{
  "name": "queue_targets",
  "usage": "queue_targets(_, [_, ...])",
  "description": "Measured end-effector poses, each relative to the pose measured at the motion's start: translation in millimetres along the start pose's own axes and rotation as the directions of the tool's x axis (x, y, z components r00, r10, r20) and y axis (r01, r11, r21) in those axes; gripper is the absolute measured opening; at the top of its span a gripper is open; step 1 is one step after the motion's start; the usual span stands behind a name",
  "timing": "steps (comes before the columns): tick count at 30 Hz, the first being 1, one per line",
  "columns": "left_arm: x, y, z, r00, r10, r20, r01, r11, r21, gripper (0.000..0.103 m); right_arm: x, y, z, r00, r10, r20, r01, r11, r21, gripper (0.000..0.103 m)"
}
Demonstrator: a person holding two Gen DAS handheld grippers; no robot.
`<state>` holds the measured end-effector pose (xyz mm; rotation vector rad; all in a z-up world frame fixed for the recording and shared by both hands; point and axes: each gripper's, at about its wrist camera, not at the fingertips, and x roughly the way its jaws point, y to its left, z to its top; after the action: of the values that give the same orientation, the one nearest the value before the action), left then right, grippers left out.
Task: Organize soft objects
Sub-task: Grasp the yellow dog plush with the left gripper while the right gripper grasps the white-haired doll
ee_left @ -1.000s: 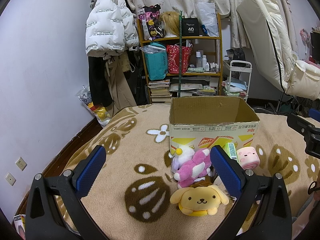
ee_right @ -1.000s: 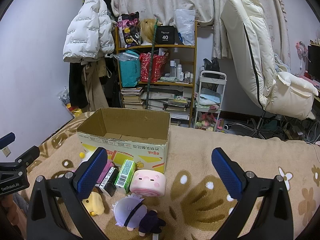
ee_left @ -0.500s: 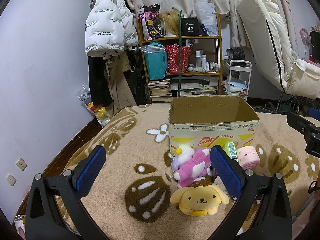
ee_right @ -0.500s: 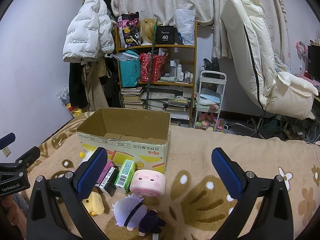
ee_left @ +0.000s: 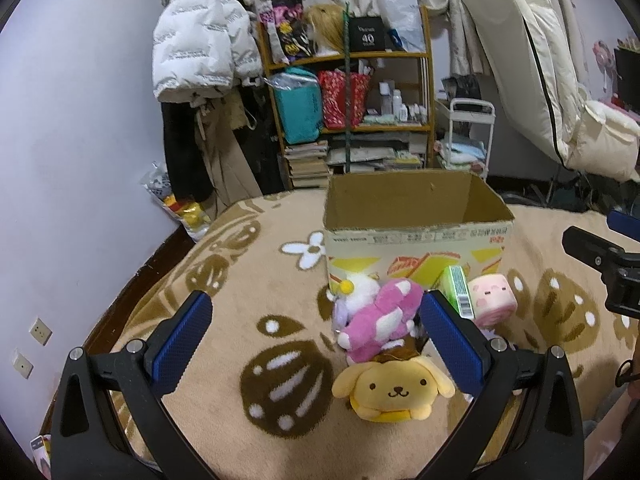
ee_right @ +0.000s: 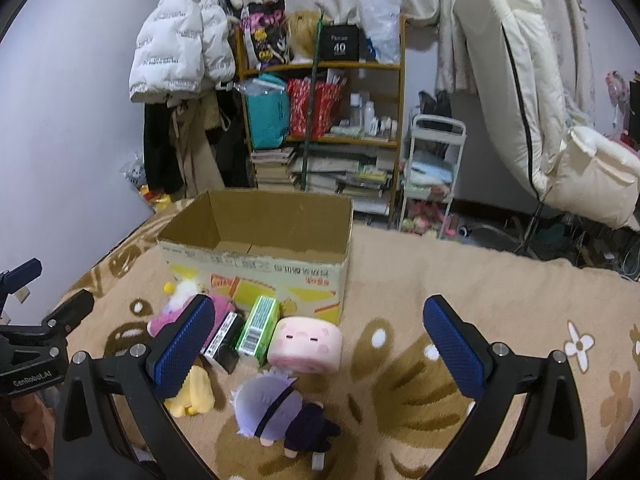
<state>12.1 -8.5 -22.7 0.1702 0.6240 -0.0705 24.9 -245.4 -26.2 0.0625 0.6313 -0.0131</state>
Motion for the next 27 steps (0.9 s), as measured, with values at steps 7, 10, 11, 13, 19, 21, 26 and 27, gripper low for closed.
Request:
queue_targets(7, [23.5,-15.1,-1.2,0.992,-0.037,-0.121,0.044,0.998,0.05,0.103,24.4,-3.9,-2.6,0.988,0.05,-0.145,-0.043,0.998,0.052,0.103])
queue_targets(10, [36.3,-23.0,-5.0,0.982,-0.042,-0.183,0.057,0.996,0.074,0.102,39.4,-7.0,-6.5,0.974,0.065,-0.218,-0.048,0.996,0.08,0.103])
queue_targets(11, [40.3,-26.0,-7.0,0.978,-0.044,-0.203,0.062,0.995,0.081,0.103,44.4,-8.5,-8.2,0.967,0.075,-0.242,-0.054,0.994,0.091,0.103])
queue_targets(13, [47.9,-30.6,-10.6,0.971,-0.052,-0.234,0.075,0.993,0.09,0.103,51.7,-10.0,-11.9,0.957,0.087,-0.278,-0.06,0.993,0.104,0.103])
queue_targets(19, [68.2,-41.3,-20.2,0.937,-0.121,-0.328,0.155,0.985,0.079,0.102,72.0,-7.3,-22.4,0.922,0.107,-0.373,-0.07,0.991,0.11,0.103])
queue_targets(21, [73.9,-45.2,-23.2,0.928,-0.126,-0.349,0.165,0.983,0.084,0.102,78.5,-6.1,-26.2,0.909,0.112,-0.401,-0.073,0.991,0.112,0.103])
queue_targets(26, [87.2,-55.4,-29.8,0.903,-0.149,-0.403,0.201,0.976,0.088,0.102,92.3,-2.1,-31.6,0.886,0.126,-0.446,-0.085,0.99,0.111,0.103])
queue_targets(27, [89.6,-57.2,-31.1,0.898,-0.152,-0.412,0.206,0.975,0.089,0.102,94.5,-0.8,-32.6,0.882,0.127,-0.454,-0.088,0.99,0.106,0.103])
